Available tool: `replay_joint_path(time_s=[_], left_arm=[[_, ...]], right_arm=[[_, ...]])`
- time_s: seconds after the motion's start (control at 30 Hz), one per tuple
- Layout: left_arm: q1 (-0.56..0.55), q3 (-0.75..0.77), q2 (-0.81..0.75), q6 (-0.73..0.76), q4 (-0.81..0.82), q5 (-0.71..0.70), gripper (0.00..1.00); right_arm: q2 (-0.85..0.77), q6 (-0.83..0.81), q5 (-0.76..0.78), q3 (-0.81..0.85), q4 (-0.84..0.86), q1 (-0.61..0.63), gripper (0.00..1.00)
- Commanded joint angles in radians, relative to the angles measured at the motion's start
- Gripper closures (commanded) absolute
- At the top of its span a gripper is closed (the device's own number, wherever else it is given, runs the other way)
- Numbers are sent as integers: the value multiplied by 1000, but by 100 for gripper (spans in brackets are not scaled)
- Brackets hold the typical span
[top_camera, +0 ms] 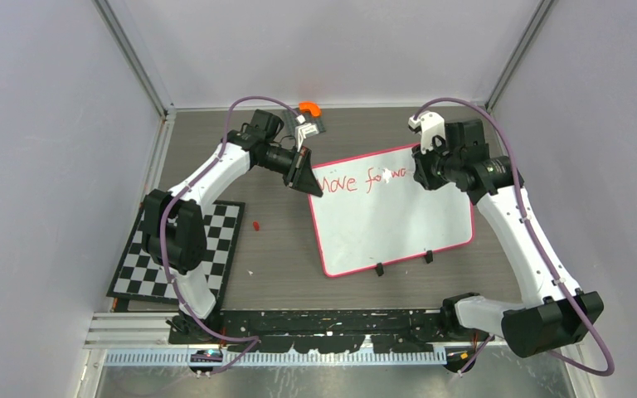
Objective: Write a sentence on the whiteboard
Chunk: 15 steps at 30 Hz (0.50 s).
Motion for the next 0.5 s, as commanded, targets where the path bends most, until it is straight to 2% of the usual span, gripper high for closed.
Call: replay_joint_path(time_s=[0.0, 0.47], left_arm=[[-12, 25, 12, -4, 5, -34, 100], [-13, 25, 3, -6, 5, -35, 100]], right_arm=[[7, -2, 23, 40, 45, -5, 100], [-1, 6, 29, 47, 50, -8, 100]])
